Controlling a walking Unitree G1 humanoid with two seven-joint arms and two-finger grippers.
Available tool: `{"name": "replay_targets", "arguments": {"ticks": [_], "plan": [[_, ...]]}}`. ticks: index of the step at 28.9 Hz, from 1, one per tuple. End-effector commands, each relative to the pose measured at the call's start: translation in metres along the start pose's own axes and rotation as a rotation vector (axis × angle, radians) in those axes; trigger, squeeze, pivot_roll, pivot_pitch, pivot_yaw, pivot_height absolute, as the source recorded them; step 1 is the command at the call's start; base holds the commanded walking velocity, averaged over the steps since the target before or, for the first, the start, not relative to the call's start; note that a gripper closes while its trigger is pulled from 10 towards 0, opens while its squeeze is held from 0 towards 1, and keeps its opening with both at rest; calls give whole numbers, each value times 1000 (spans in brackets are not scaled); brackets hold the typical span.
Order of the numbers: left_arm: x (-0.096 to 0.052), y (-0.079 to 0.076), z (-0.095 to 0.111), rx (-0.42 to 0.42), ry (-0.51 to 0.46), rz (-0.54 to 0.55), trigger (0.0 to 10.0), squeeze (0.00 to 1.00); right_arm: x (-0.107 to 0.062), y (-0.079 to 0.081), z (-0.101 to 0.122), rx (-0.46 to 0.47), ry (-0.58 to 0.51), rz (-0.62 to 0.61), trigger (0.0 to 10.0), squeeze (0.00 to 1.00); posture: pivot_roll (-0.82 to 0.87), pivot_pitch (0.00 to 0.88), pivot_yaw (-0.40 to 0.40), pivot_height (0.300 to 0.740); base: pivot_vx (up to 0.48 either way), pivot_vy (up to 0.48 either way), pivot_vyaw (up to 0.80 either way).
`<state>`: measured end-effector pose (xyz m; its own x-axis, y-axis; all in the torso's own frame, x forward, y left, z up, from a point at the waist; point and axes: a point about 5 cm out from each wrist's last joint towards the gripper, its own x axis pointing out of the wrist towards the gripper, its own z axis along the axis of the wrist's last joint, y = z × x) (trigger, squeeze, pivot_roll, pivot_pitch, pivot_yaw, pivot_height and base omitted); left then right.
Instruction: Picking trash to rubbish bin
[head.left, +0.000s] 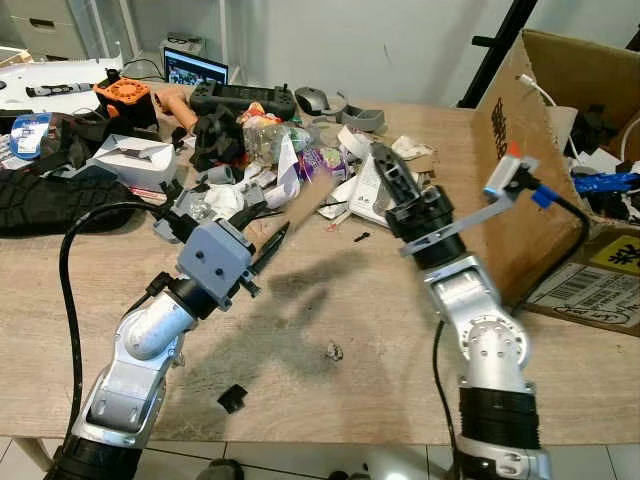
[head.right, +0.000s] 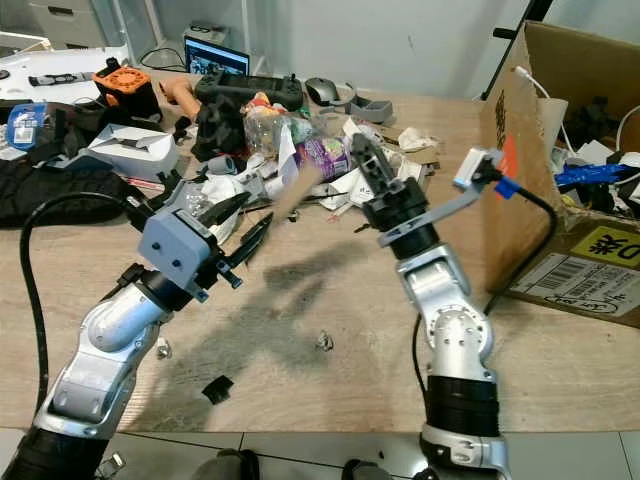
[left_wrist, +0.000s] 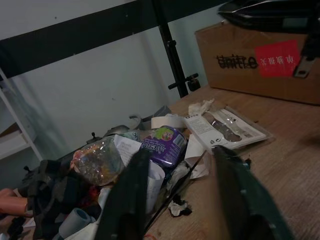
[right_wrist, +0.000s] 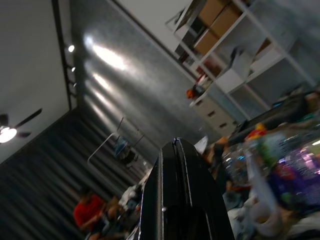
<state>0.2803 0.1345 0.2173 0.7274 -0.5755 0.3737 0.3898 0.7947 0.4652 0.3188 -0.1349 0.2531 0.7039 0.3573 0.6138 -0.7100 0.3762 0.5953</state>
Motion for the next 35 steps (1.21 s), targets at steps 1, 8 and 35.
{"name": "replay_targets", "arguments": {"ticks": [1,8,35], "plan": [[-1,-2,-2,-1,5,-1,10000,1000,0,-3,8,-5,-29,-2,0,0,48,218,-53,740,0,0,0],[-3,4,-8,70,63,36,10000,122,8,-9,47,-125,-99,5,0,0,50,221,-54,740,0,0,0],[-11,7,-33,-64,304,79,10000,0,-43,-34,-75,-646,671,93,10000,1000,50,233,-55,740,0,0,0]]}}
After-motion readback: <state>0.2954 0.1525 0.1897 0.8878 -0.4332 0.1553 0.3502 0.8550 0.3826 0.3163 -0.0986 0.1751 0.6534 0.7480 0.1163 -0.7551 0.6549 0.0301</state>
